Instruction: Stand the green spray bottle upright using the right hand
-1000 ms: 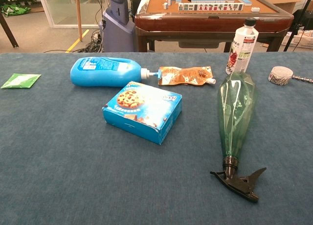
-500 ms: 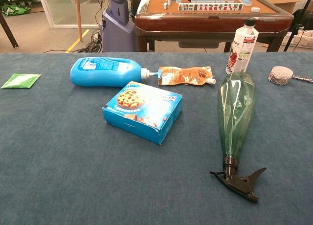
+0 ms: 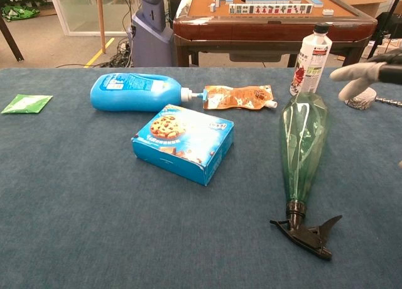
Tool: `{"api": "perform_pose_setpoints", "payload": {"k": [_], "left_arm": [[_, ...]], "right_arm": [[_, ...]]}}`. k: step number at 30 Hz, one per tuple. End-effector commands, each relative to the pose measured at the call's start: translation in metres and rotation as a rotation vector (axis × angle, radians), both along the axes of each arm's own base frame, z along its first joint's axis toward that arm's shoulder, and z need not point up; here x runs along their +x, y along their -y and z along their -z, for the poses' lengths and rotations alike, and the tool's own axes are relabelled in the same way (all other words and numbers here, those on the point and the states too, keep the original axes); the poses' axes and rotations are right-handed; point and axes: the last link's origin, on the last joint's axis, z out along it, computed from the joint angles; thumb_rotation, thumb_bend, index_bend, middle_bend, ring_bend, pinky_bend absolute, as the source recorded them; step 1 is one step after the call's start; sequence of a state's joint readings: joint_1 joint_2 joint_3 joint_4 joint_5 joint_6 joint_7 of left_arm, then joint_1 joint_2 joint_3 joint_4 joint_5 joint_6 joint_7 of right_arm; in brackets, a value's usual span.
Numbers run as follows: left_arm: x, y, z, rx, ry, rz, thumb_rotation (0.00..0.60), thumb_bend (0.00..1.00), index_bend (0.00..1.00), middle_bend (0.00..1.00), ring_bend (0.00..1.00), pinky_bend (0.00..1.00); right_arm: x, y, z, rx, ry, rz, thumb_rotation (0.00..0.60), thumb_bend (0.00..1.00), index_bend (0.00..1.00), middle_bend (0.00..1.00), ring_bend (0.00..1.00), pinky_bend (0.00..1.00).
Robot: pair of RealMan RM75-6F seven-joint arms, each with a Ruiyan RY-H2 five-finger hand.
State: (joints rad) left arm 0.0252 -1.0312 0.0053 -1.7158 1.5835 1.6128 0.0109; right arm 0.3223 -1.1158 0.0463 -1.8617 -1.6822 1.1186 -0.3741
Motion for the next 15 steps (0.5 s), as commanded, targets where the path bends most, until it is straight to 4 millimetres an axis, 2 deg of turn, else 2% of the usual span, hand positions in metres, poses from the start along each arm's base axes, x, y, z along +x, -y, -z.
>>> {"api": "perform_pose_setpoints", "payload": {"k": [1, 8, 15], "left_arm": [[0.000, 0.001, 0.000, 0.000, 0.000, -0.002, 0.600, 0.26, 0.29, 0.05, 0.05, 0.03], [-0.002, 0.003, 0.000, 0.001, 0.001, -0.009, 0.600, 0.26, 0.29, 0.05, 0.05, 0.03], [-0.005, 0.005, -0.001, 0.006, 0.002, -0.021, 0.600, 0.26, 0.30, 0.05, 0.05, 0.03]], "right_arm": [[0.006, 0.013, 0.026, 0.037, -0.051, -0.042, 0.600, 0.01, 0.08, 0.21, 0.04, 0.04], [0.009, 0.025, 0.060, 0.043, -0.105, -0.089, 0.600, 0.00, 0.08, 0.21, 0.04, 0.04], [0.009, 0.037, 0.083, 0.063, -0.163, -0.128, 0.600, 0.00, 0.08, 0.21, 0.04, 0.04]]}}
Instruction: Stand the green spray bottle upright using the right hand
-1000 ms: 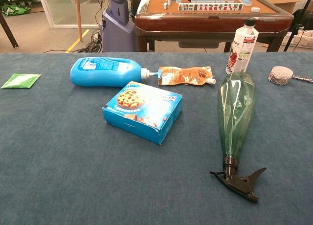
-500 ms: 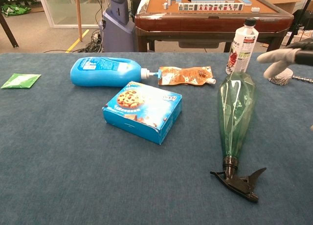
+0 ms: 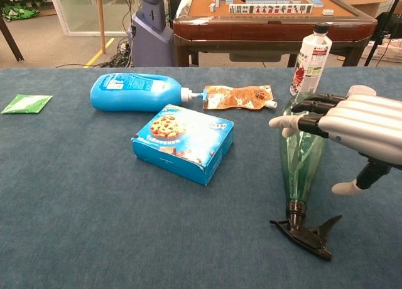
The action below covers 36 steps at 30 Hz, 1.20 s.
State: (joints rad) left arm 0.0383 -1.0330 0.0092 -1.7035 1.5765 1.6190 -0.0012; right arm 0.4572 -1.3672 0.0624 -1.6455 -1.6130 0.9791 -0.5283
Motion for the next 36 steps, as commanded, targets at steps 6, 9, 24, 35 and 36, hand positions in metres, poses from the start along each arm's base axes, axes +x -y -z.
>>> {"api": "perform_pose_setpoints", "payload": {"k": [6, 9, 24, 35, 36], "left_arm": [[-0.003, 0.003, -0.001, 0.005, 0.001, -0.012, 0.600, 0.26, 0.30, 0.05, 0.05, 0.03], [-0.005, 0.004, -0.002, 0.009, 0.001, -0.020, 0.600, 0.26, 0.30, 0.05, 0.05, 0.03], [-0.008, 0.005, -0.003, 0.011, 0.003, -0.027, 0.600, 0.26, 0.30, 0.05, 0.05, 0.03], [-0.013, 0.003, -0.003, 0.010, 0.009, -0.029, 0.600, 0.26, 0.30, 0.05, 0.05, 0.03], [-0.013, 0.002, -0.003, 0.010, 0.009, -0.029, 0.600, 0.25, 0.30, 0.05, 0.05, 0.03]], "right_arm": [[0.002, 0.013, 0.020, 0.008, -0.065, -0.066, 0.600, 0.00, 0.08, 0.21, 0.04, 0.04], [0.002, 0.016, 0.021, 0.013, -0.077, -0.073, 0.600, 0.00, 0.08, 0.21, 0.04, 0.04], [0.001, 0.034, 0.043, 0.013, -0.197, -0.091, 0.600, 0.00, 0.08, 0.21, 0.04, 0.04], [0.012, 0.057, 0.046, -0.042, -0.232, 0.074, 0.600, 0.00, 0.18, 0.36, 0.14, 0.04], [0.013, 0.058, 0.046, -0.046, -0.233, 0.084, 0.600, 0.00, 0.18, 0.38, 0.15, 0.04]]}}
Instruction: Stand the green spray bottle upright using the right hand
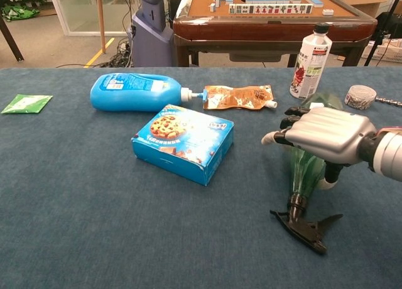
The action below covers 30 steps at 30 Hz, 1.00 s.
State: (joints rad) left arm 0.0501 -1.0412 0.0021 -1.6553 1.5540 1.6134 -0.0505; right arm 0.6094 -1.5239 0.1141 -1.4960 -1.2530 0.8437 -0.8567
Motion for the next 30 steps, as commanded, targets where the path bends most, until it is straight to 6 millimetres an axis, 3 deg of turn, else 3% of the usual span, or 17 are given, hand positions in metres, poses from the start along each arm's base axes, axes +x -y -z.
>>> {"api": "perform_pose_setpoints", "payload": {"k": [1, 10, 14, 20, 26, 30], "left_arm": [[-0.001, 0.000, 0.000, -0.001, 0.002, 0.000, 0.600, 0.25, 0.30, 0.05, 0.05, 0.03], [-0.002, -0.003, 0.001, -0.005, 0.004, 0.007, 0.600, 0.25, 0.30, 0.05, 0.05, 0.03], [-0.002, -0.004, 0.002, -0.008, 0.003, 0.008, 0.600, 0.26, 0.30, 0.05, 0.05, 0.03], [-0.003, -0.003, 0.001, -0.006, 0.004, 0.003, 0.600, 0.26, 0.30, 0.05, 0.05, 0.03], [-0.005, 0.000, 0.001, -0.006, 0.005, -0.004, 0.600, 0.26, 0.30, 0.05, 0.05, 0.03], [-0.005, 0.001, 0.003, -0.007, 0.009, -0.006, 0.600, 0.26, 0.30, 0.05, 0.05, 0.03]], "right_arm": [[0.012, 0.010, 0.001, -0.030, 0.000, 0.043, 0.600, 0.00, 0.19, 0.40, 0.16, 0.04], [0.026, 0.028, -0.004, -0.068, 0.044, 0.211, 0.600, 0.00, 0.22, 0.47, 0.22, 0.04], [0.036, 0.034, -0.006, -0.053, 0.045, 0.269, 0.600, 0.00, 0.22, 0.41, 0.22, 0.04], [0.055, 0.031, -0.005, 0.005, 0.080, 0.304, 0.600, 0.00, 0.10, 0.19, 0.10, 0.04], [0.059, 0.022, -0.012, 0.025, 0.098, 0.226, 0.600, 0.00, 0.10, 0.17, 0.09, 0.04], [0.052, 0.018, -0.014, 0.039, 0.056, 0.181, 0.600, 0.00, 0.16, 0.19, 0.09, 0.04]]}}
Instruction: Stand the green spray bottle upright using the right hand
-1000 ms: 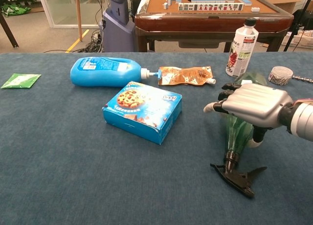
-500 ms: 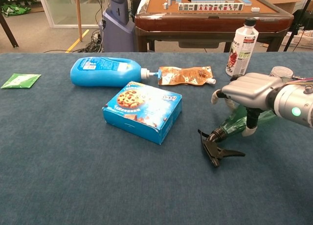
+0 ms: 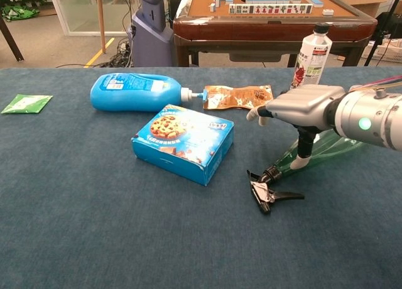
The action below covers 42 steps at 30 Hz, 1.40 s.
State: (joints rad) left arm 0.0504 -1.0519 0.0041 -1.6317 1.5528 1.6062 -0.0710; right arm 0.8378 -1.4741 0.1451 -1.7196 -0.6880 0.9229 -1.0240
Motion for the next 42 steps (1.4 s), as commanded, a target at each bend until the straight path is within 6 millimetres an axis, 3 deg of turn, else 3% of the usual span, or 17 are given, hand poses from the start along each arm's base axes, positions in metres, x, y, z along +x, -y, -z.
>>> {"api": "perform_pose_setpoints", "payload": {"k": [1, 8, 18, 28, 34, 42], "left_arm": [[0.000, 0.001, 0.000, 0.000, 0.001, -0.003, 0.600, 0.26, 0.30, 0.05, 0.05, 0.03], [-0.001, 0.001, -0.001, 0.005, 0.000, -0.004, 0.600, 0.26, 0.30, 0.05, 0.05, 0.03], [-0.001, 0.002, 0.000, 0.005, 0.001, -0.006, 0.600, 0.26, 0.30, 0.05, 0.05, 0.03], [-0.003, 0.003, -0.001, 0.007, 0.005, -0.011, 0.600, 0.25, 0.30, 0.05, 0.05, 0.03], [-0.003, 0.004, -0.003, 0.015, 0.003, -0.008, 0.600, 0.26, 0.30, 0.05, 0.05, 0.03], [0.001, 0.003, -0.004, 0.013, 0.002, 0.005, 0.600, 0.26, 0.30, 0.05, 0.05, 0.03]], "right_arm": [[-0.007, -0.005, -0.003, 0.023, -0.031, -0.041, 0.600, 0.00, 0.18, 0.20, 0.09, 0.04], [-0.021, -0.008, 0.001, 0.044, -0.099, -0.100, 0.600, 0.01, 0.28, 0.21, 0.09, 0.04], [-0.029, -0.004, 0.013, 0.029, -0.177, -0.159, 0.600, 0.08, 0.34, 0.24, 0.09, 0.04], [-0.027, -0.002, 0.020, 0.006, -0.152, -0.189, 0.600, 0.20, 0.57, 0.33, 0.13, 0.04], [-0.016, -0.001, 0.001, -0.046, -0.002, -0.163, 0.600, 0.22, 0.61, 0.37, 0.17, 0.05], [-0.007, -0.010, -0.044, -0.089, 0.407, 0.012, 0.600, 0.24, 0.62, 0.39, 0.20, 0.07]]}}
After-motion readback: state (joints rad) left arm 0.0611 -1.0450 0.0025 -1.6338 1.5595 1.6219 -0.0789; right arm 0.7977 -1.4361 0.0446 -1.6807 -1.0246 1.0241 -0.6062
